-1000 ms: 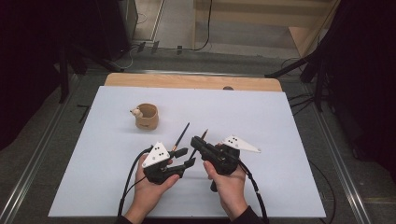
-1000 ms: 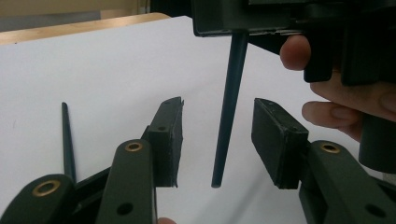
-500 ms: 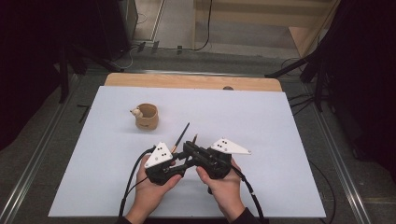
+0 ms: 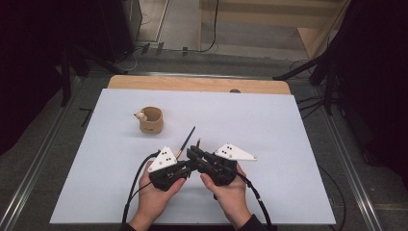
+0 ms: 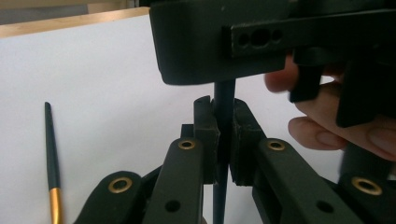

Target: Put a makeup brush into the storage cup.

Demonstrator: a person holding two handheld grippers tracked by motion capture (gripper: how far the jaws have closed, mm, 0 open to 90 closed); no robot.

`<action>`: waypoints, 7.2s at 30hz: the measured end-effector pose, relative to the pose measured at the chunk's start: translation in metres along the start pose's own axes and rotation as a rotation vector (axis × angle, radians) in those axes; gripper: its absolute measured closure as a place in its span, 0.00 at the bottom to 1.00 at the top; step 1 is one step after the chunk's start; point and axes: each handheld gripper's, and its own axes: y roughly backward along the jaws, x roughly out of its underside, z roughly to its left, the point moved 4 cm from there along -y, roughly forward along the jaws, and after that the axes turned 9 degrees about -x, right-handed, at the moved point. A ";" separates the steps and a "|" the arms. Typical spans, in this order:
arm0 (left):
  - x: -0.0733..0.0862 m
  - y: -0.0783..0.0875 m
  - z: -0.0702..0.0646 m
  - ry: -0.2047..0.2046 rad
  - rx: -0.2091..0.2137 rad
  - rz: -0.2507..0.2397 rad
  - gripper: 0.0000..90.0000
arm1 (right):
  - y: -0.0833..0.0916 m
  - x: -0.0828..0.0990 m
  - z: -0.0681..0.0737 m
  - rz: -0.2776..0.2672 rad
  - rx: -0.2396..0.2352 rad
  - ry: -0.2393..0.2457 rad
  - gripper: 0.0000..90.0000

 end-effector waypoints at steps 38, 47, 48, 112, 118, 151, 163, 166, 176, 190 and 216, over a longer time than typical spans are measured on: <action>-0.001 0.020 0.039 0.047 -0.100 -0.045 0.94 | 0.070 0.002 -0.060 -0.047 0.257 0.162 0.15; -0.003 0.026 0.047 0.059 -0.123 -0.060 0.94 | 0.097 0.013 -0.076 0.005 0.290 0.200 0.01; -0.003 0.027 0.048 0.060 -0.128 -0.064 0.94 | 0.100 0.014 -0.078 0.006 0.294 0.202 0.00; -0.057 0.039 0.136 0.142 -0.326 -0.183 0.94 | 0.185 0.048 -0.112 0.050 0.331 0.196 0.00; -0.063 0.032 0.142 0.139 -0.348 -0.214 0.94 | 0.184 0.049 -0.113 0.051 0.327 0.187 0.00; -0.076 0.010 0.189 0.164 -0.464 -0.244 0.94 | 0.184 0.048 -0.114 0.049 0.324 0.187 0.00; -0.058 -0.003 0.200 0.172 -0.489 -0.210 0.94 | 0.182 0.050 -0.116 0.057 0.318 0.188 0.00; -0.054 -0.007 0.197 0.160 -0.486 -0.198 0.94 | 0.182 0.050 -0.117 0.057 0.317 0.186 0.00; -0.043 -0.017 0.186 0.119 -0.506 -0.172 0.94 | 0.182 0.051 -0.117 0.059 0.315 0.184 0.00; -0.032 -0.024 0.179 0.094 -0.534 -0.114 0.90 | 0.182 0.051 -0.117 0.060 0.315 0.184 0.00; -0.038 0.030 0.148 0.122 -0.329 -0.169 0.02 | 0.182 0.050 -0.116 0.055 0.319 0.191 0.00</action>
